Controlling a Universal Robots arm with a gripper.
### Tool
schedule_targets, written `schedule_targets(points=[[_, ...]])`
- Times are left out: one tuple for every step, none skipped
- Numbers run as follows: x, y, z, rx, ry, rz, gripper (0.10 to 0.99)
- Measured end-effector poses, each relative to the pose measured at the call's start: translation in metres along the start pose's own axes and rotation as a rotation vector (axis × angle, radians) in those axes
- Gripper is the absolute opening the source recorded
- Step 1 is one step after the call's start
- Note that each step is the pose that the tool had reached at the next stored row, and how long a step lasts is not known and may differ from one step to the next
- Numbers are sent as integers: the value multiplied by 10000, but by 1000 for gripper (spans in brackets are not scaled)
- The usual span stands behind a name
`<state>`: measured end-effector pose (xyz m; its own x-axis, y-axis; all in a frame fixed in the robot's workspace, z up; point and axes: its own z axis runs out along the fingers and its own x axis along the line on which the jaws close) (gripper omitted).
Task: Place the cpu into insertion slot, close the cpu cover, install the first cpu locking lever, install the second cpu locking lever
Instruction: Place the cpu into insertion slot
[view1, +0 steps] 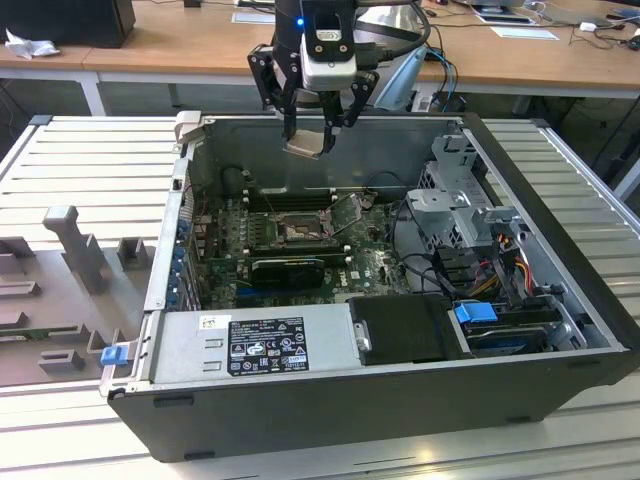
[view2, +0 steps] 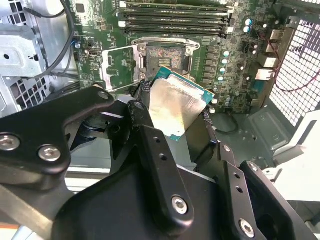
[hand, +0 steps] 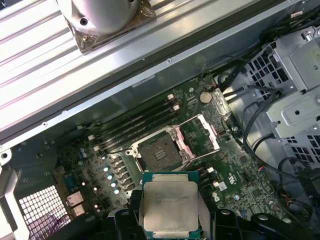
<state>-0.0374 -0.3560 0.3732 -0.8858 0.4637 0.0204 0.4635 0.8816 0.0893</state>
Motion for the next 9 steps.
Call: schedule_targets(points=[[0,0,0,-1,-5,51,529],[0,0,0,-3,-10,115,529],[0,0,0,-3,-13,145,529],[0,0,0,-3,-16,176,529],[0,0,0,-5,-21,230,529],[0,0,0,-5,-24,265,529],[0,0,0,-6,-27,295,529],[0,0,0,-7,-29,324,529],[0,0,0,-7,-32,356,529]])
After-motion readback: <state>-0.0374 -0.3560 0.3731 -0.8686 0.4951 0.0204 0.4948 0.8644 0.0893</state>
